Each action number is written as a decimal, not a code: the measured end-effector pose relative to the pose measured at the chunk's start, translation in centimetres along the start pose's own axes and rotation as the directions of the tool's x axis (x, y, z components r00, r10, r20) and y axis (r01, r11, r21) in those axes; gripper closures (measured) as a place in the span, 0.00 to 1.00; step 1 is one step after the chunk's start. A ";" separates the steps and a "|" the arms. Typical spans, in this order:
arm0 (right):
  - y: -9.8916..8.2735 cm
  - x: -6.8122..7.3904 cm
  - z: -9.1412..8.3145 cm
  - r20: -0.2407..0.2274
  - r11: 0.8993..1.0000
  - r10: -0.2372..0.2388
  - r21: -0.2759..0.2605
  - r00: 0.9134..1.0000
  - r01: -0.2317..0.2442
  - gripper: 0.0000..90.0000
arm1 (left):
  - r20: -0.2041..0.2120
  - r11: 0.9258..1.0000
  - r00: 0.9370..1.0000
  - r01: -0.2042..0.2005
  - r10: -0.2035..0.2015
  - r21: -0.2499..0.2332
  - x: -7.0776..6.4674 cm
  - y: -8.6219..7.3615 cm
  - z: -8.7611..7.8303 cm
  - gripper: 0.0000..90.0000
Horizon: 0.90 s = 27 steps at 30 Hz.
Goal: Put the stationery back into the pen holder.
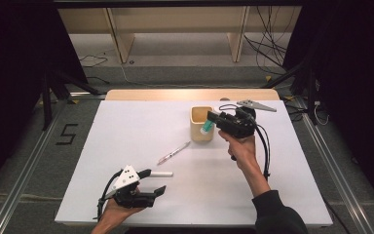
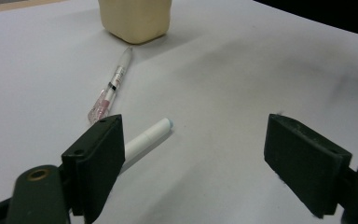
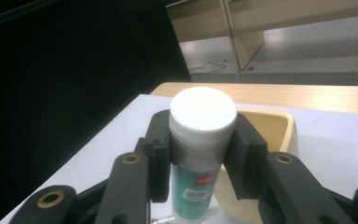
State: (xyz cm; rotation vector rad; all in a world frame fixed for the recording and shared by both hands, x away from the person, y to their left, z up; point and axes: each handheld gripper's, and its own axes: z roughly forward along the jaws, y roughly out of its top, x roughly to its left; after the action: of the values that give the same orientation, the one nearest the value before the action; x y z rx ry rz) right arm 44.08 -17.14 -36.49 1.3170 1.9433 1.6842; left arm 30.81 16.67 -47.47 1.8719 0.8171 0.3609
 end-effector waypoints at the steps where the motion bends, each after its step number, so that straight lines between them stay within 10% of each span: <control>1: 0.3 0.0 0.1 0.002 1.000 0.002 0.000 1.000 -0.002 0.72 | -0.001 1.000 1.000 0.001 -0.001 -0.003 0.0 -0.1 0.0 0.22; 27: 3.5 -0.6 4.5 0.111 1.000 -0.003 0.011 0.994 0.002 0.72 | -0.011 1.000 1.000 0.001 -0.001 -0.001 0.3 -0.5 -0.2 0.20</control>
State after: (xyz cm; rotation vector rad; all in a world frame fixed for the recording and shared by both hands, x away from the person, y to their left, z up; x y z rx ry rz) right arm 49.14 -14.94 -34.95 1.3804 1.8929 1.5664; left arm 30.67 17.12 -47.90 1.8699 0.8247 0.3717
